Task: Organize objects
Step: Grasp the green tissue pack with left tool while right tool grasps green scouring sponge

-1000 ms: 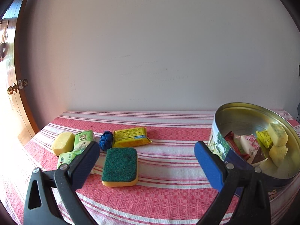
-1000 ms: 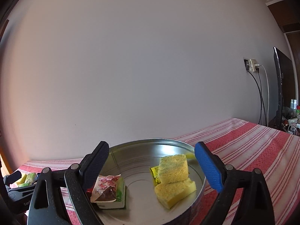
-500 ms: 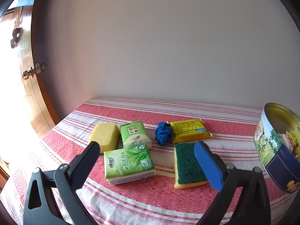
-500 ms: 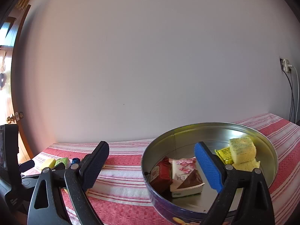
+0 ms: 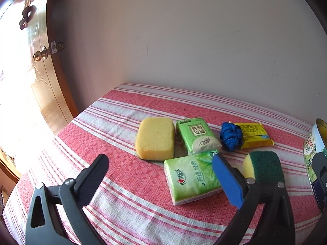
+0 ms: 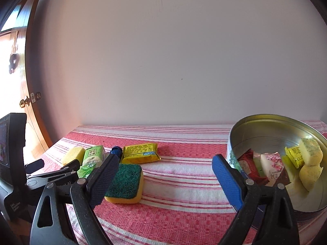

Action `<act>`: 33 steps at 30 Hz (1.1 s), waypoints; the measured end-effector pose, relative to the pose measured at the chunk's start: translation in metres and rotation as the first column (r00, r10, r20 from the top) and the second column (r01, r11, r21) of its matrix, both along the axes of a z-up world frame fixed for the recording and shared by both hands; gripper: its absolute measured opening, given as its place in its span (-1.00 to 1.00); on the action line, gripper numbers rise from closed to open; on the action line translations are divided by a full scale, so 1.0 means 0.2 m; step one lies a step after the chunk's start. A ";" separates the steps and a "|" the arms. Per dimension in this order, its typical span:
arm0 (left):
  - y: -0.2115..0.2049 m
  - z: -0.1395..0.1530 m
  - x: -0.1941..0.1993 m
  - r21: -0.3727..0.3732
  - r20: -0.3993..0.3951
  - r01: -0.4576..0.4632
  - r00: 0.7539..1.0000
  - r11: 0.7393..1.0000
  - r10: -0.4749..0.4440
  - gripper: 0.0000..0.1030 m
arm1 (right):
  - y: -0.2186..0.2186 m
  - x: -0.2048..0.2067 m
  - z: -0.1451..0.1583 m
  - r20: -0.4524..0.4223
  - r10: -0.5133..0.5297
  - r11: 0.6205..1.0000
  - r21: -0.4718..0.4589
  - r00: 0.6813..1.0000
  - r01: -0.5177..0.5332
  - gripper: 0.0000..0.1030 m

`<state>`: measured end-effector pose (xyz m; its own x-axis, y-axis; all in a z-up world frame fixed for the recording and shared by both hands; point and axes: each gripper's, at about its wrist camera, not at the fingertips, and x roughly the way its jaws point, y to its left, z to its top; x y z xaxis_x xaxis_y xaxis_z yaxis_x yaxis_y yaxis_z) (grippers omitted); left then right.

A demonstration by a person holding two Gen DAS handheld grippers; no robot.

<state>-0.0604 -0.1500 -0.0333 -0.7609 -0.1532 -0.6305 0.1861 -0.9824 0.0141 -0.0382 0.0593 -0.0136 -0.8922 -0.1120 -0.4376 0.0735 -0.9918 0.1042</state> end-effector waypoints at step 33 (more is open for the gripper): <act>0.25 -0.15 -0.22 -0.045 0.234 0.063 0.971 0.997 -0.051 0.87 | 0.08 -0.19 -0.17 0.227 0.012 1.000 0.005 0.974 -0.013 0.10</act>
